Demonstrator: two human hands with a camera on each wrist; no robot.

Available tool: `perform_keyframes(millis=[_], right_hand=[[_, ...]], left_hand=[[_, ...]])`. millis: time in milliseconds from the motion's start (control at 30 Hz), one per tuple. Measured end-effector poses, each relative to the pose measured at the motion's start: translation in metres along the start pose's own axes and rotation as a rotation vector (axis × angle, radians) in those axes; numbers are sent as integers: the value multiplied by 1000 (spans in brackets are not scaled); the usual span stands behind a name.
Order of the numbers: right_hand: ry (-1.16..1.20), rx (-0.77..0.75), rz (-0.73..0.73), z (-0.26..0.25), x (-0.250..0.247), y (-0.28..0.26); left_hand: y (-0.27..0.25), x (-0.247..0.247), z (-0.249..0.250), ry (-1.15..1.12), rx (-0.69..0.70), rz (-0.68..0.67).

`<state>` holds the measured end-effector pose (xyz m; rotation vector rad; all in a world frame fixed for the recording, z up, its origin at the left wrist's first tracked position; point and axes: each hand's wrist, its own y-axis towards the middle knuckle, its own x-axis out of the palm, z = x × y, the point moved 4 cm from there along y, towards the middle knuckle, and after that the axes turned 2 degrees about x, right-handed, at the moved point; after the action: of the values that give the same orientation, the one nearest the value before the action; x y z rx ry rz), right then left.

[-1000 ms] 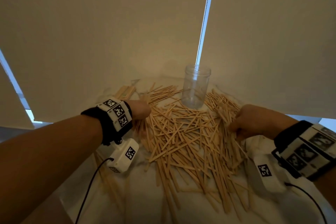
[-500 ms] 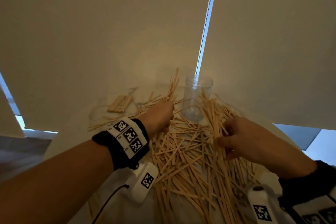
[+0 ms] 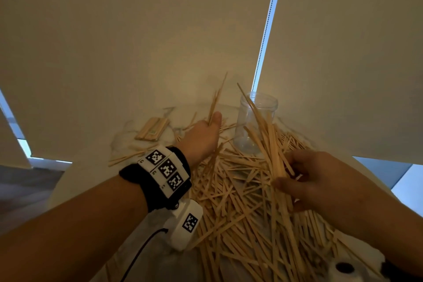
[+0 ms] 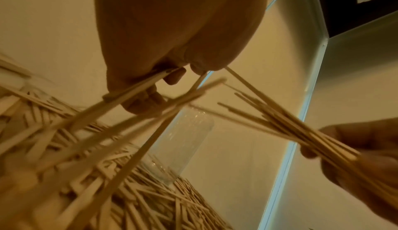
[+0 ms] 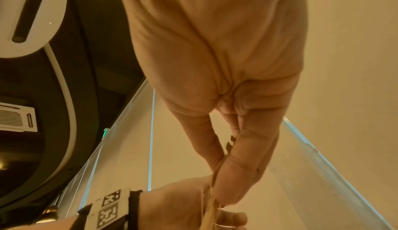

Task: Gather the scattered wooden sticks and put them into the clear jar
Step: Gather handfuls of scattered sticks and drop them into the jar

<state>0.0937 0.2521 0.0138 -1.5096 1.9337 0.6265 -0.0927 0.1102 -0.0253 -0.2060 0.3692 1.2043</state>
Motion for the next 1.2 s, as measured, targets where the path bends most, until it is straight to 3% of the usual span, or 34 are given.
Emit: perform_keyframes(millis=[100,200,300,433,700,1000,1200], right_hand=[[-13,-42,60,-11,3,18],[-64,-74,102,-21,10,41],[-119,-102,94,-27,25,59],[-177,-181,80,-39,42,72],[-186,-203,53,-46,66,84],[-120,-203,108,-42,66,89],[-71,-197,80,-39,70,95]], left_hand=[[-10,13,6,-181,-4,-138],[-14,19,8,-375,-24,-143],[-6,17,9,-398,13,-13],[5,7,10,-241,85,198],[18,-2,15,-59,314,383],[22,0,25,-227,489,299],[37,-5,15,-384,441,300]])
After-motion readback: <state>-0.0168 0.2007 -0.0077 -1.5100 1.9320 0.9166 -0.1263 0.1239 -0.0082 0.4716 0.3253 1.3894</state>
